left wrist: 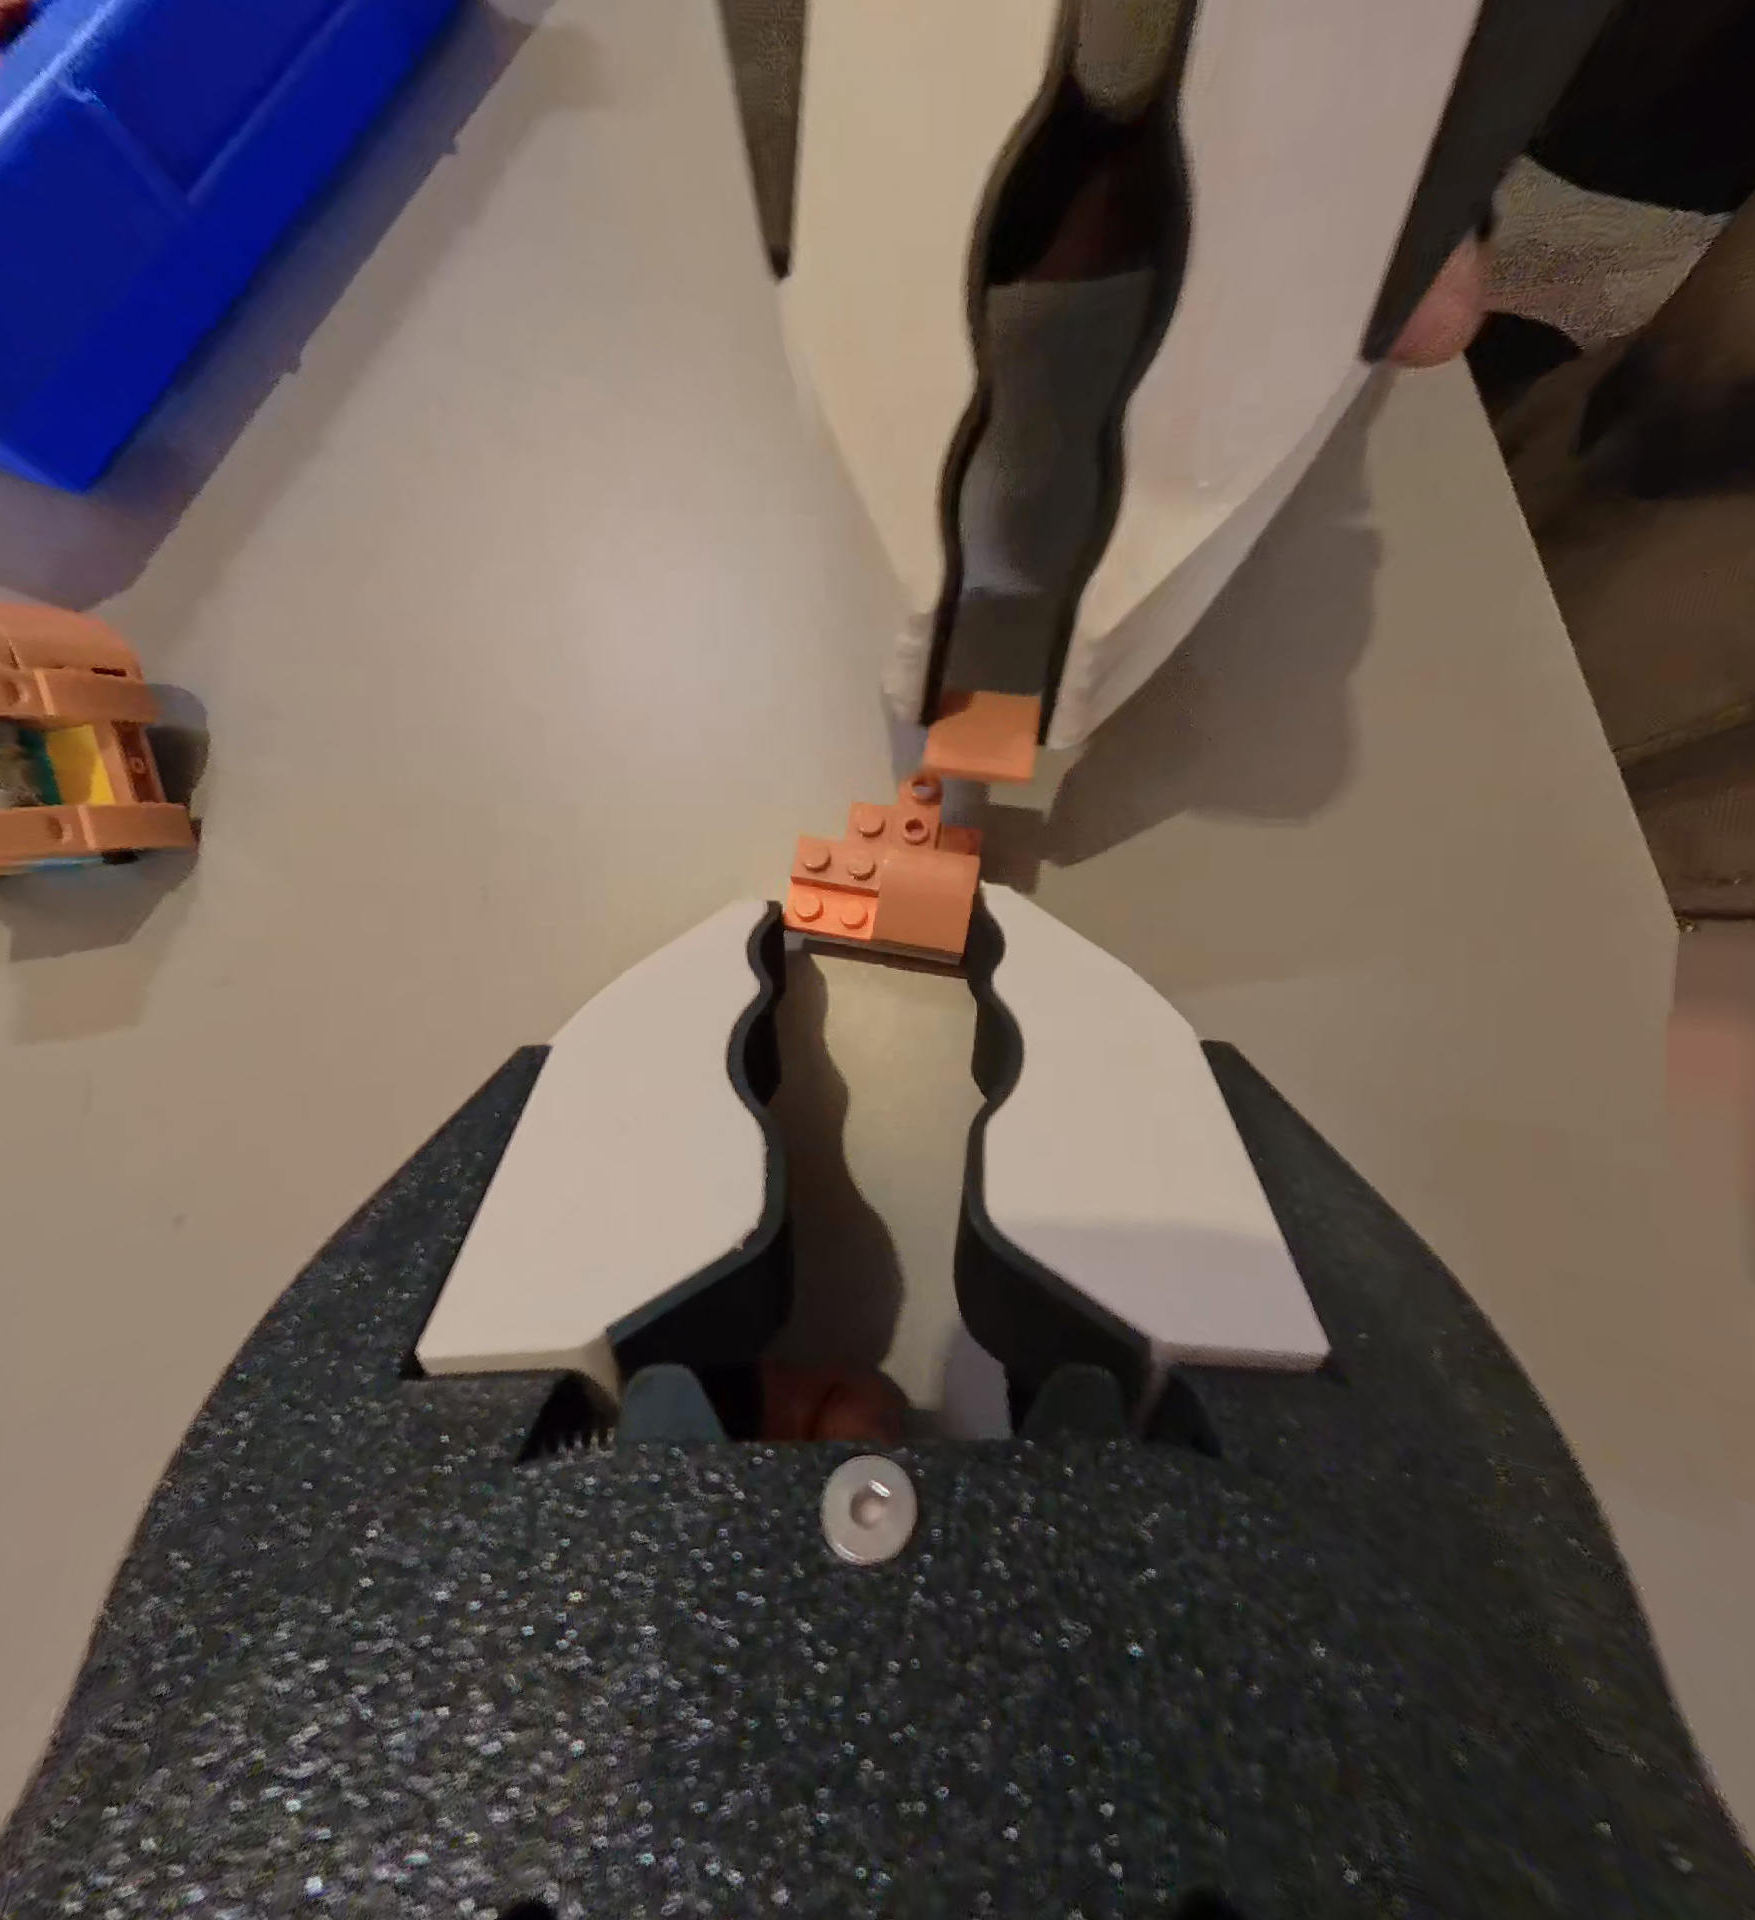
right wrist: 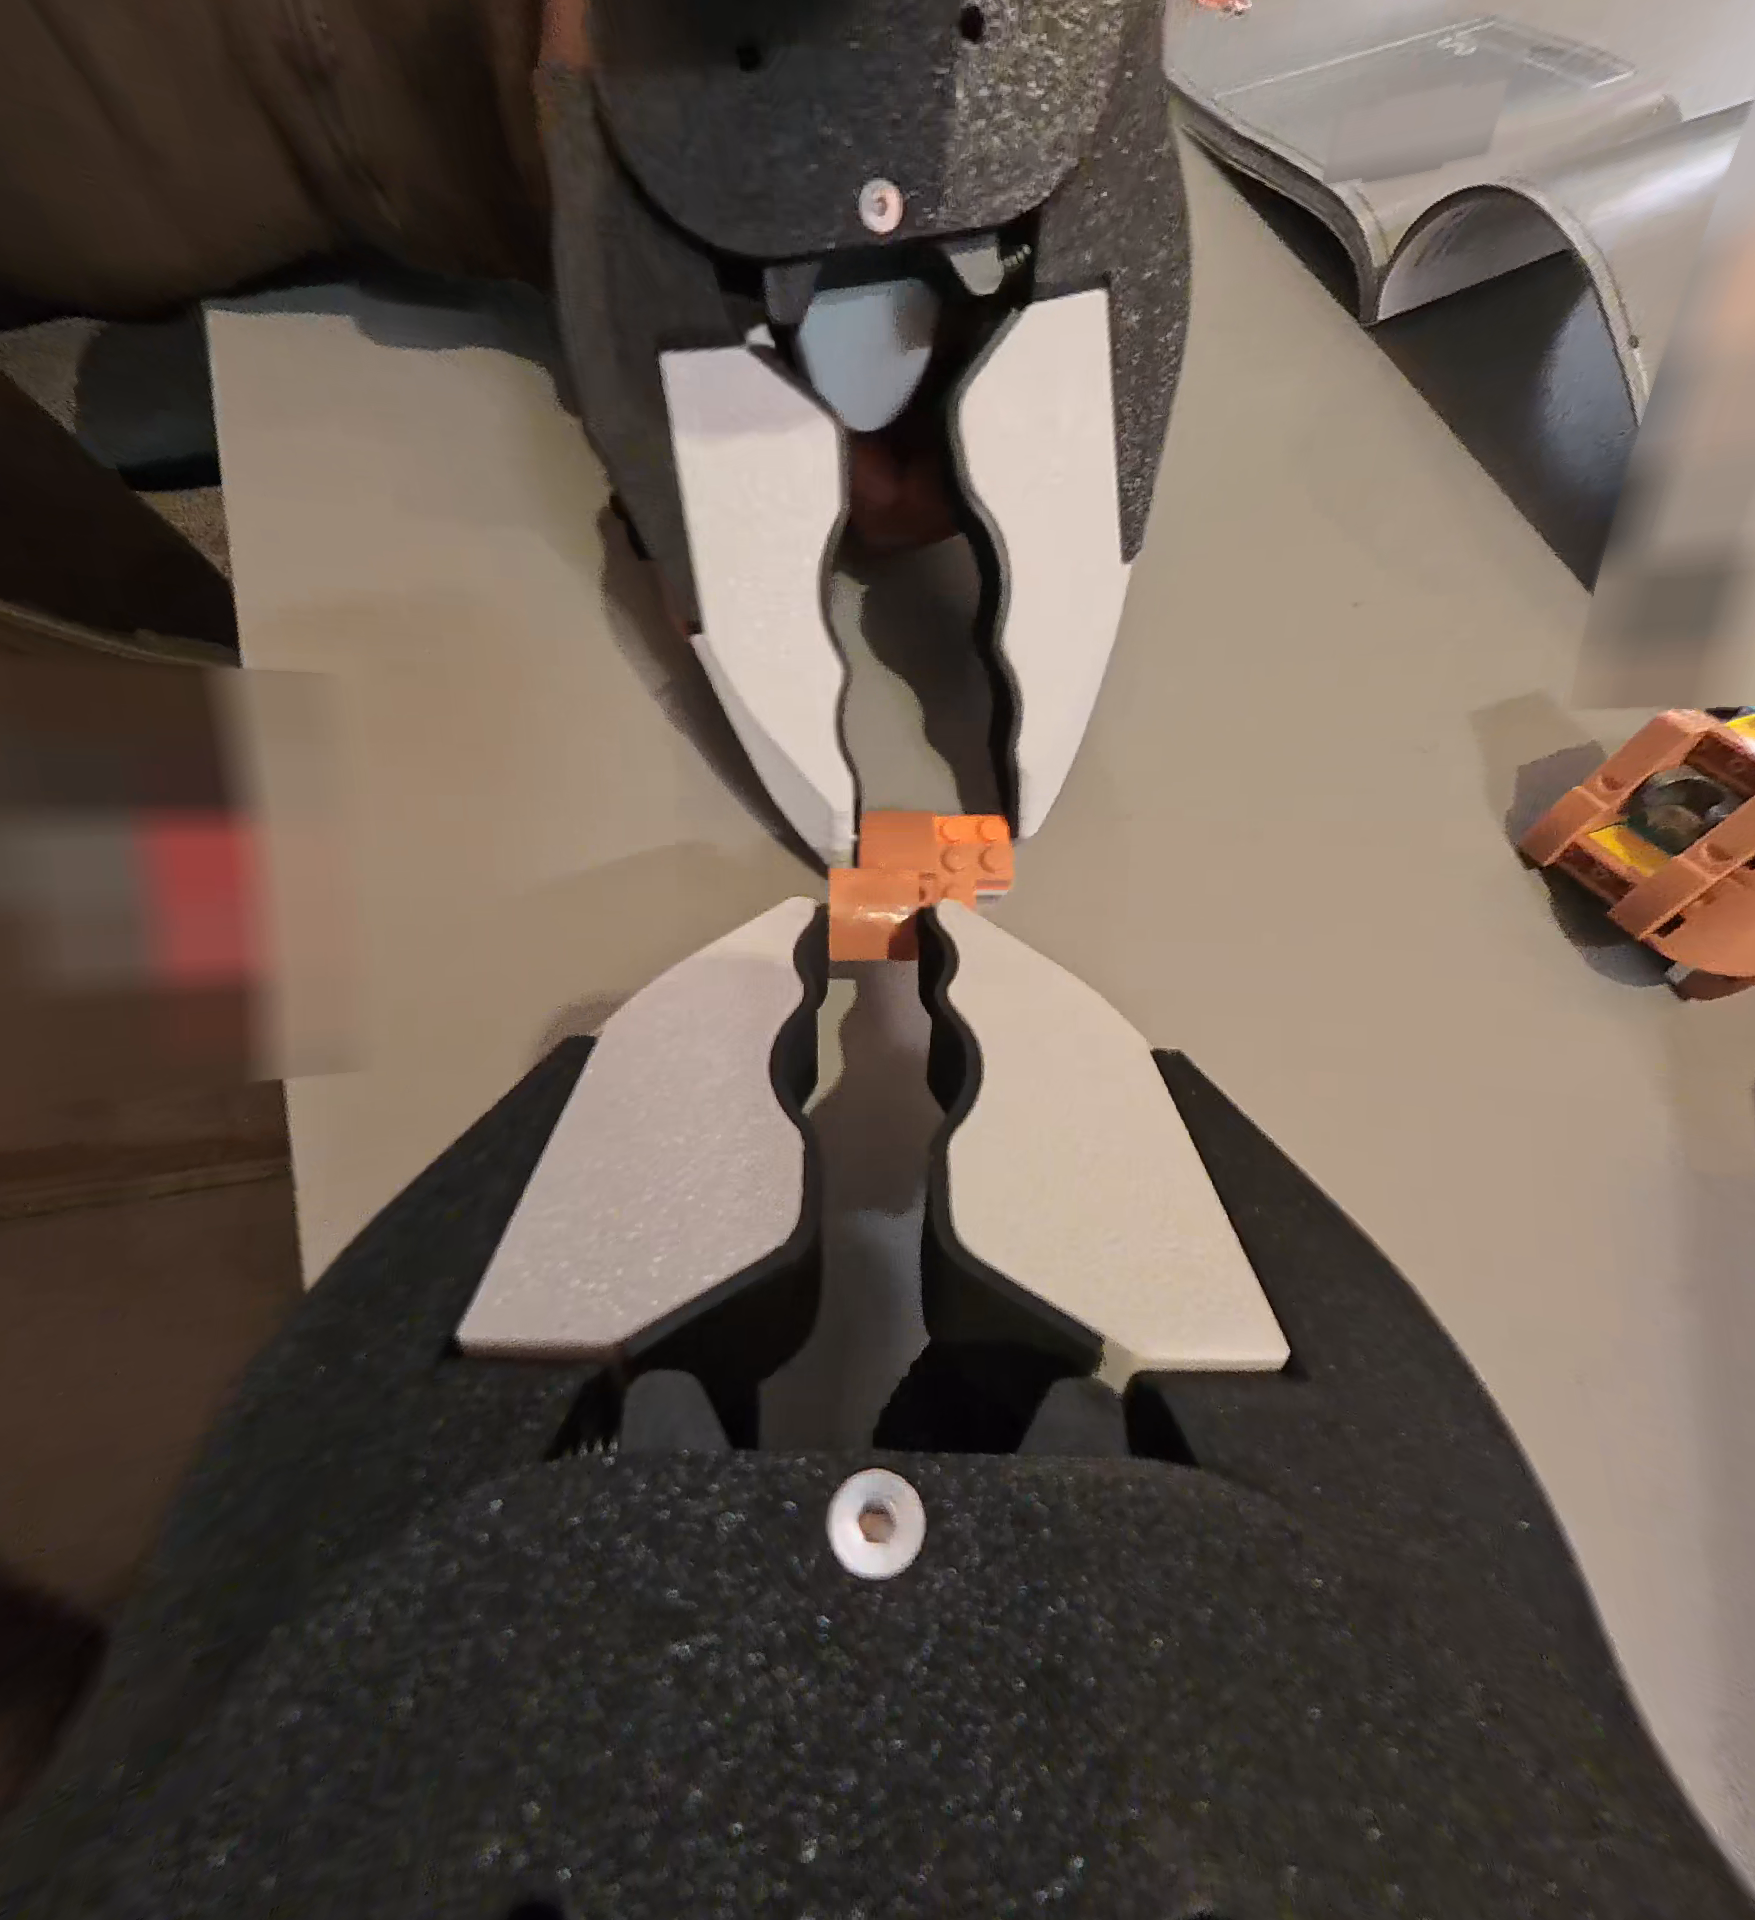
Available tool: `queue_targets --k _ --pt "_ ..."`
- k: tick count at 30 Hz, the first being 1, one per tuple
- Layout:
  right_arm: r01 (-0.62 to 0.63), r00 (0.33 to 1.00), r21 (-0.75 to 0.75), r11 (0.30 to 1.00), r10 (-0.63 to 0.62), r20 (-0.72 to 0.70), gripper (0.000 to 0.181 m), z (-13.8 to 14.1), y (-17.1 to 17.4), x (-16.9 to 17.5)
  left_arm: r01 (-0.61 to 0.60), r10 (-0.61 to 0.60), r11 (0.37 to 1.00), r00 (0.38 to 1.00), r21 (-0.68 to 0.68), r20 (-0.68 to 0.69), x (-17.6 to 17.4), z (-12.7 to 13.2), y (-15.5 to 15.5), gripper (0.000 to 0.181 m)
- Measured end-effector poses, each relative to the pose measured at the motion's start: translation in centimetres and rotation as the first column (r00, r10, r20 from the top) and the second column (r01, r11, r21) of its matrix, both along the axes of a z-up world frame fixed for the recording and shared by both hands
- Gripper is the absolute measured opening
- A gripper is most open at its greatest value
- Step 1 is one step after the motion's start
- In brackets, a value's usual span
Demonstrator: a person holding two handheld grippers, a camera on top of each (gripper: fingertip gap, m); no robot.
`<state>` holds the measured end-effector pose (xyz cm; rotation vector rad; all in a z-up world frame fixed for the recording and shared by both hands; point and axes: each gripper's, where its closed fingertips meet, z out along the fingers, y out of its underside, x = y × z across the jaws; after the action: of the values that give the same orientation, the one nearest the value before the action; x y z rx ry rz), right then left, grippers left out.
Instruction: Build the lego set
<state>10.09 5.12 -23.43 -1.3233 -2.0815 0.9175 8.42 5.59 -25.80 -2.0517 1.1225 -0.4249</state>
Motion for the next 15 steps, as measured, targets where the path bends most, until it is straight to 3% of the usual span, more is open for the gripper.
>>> queue_targets --k 15 --pt "-0.054 0.993 0.056 0.997 0.048 0.112 0.016 -0.7 0.1 -1.4 0.037 -0.037 0.995 0.999 0.093 -0.003 1.1 0.6 -0.7 0.034"
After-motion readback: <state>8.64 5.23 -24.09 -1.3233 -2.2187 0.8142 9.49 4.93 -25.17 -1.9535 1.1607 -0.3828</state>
